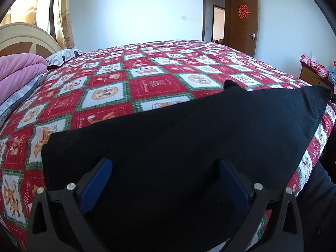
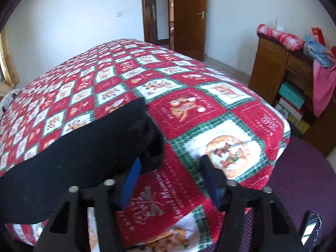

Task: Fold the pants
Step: 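Grasp the end of the black pants strip with the right tool and lift it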

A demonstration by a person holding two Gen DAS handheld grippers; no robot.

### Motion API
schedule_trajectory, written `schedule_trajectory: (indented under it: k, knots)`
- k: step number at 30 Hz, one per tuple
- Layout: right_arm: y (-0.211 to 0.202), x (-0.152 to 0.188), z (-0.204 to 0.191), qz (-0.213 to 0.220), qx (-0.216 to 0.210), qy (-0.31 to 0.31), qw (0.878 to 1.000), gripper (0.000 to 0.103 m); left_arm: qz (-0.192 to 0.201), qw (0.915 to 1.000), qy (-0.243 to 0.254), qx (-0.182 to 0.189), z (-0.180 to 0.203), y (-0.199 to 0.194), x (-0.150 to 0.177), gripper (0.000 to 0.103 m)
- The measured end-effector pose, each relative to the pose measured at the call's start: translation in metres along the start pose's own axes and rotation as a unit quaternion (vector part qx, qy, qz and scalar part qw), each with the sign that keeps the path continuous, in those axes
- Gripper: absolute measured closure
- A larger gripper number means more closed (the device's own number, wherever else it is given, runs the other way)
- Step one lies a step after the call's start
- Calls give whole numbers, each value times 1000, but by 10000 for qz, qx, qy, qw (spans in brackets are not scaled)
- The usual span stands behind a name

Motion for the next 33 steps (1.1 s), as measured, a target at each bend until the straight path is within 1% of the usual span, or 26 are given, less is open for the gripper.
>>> schedule_trajectory:
  k: [1,3,4,5,6,8,9,10,11,12,13,15,17,19,22,24,25,27,28,29,30,31,32,33]
  knots:
    - [0,0,5,-56,17,88,9999,62,1,10000,4,0,0,0,0,0]
    - [1,-1,21,-200,-10,413,9989,62,-2,10000,27,-11,1,1,0,0]
    - [2,-1,27,-219,53,475,9986,68,-6,10000,29,-10,1,1,-1,0]
    - [2,-1,36,-220,255,523,9981,69,-5,10000,22,-6,1,1,0,0]
    - [1,-1,45,-199,370,639,9971,69,-4,10000,18,-2,1,1,0,0]
    - [-3,-3,58,-151,356,919,9950,69,-5,10000,-10,15,1,1,0,0]
    - [-8,-6,60,-59,278,1006,9945,69,-2,10000,-31,22,1,-1,-1,0]
    - [-14,-11,59,66,104,1113,9937,67,22,10000,-48,26,0,-3,-3,0]
    - [-20,-15,56,191,-141,1242,9920,65,82,9999,-69,0,-2,-7,-5,0]
    - [-25,-19,50,279,-434,1362,9893,61,191,9998,-95,-43,-5,-14,-10,0]
    - [-29,-22,41,321,-831,1475,9850,48,305,9994,-131,-53,-9,-21,-14,0]
    - [-28,-21,21,193,-1370,1523,9786,34,463,9986,-219,-108,-19,-31,-18,0]
    - [-21,-16,9,50,-1435,1457,9789,34,525,9977,-337,-283,-34,-34,-19,0]
    - [-9,-8,0,-70,-1424,1461,9790,34,476,9967,-491,-447,-48,-31,-15,0]
    - [-6,-7,-8,19,-1577,1560,9751,34,391,9952,-701,-551,-62,-23,-4,0]
    - [-6,-8,-10,14,-1845,1703,9680,34,336,9948,-734,-624,-67,-19,0,0]
    - [-4,-8,-11,20,-1912,1765,9656,34,330,9944,-751,-661,-69,-17,2,0]
    - [1,-8,-11,58,-1859,1698,9678,34,314,9941,-833,-617,-73,-13,6,0]
    - [1,-9,-14,94,-1827,1637,9694,35,322,9937,-911,-576,-76,-11,8,0]
    - [2,-10,-16,139,-1771,1562,9716,41,334,9930,-1028,-480,-78,-10,11,0]
    - [4,-10,-20,180,-1648,1447,9755,47,427,9923,-1080,-429,-79,-11,11,0]
    - [6,-10,-20,192,-1555,1390,9778,59,484,9921,-1076,-415,-79,-12,12,0]
    - [9,-10,-16,202,-1492,1403,9786,67,469,9930,-993,-441,-77,-11,13,0]
    - [12,-10,-13,196,-1523,1509,9765,69,467,9934,-942,-452,-76,-11,13,0]
Point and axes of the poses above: each gripper's, at about its wrist camera, not at the fingertips, and y roughly the way its jaws point, z to its right, x to its underside, the point moved 9 cm from there along y, roughly the way its jaws point, and after that the axes turned 6 degrees about x, right-handed, at the moved point
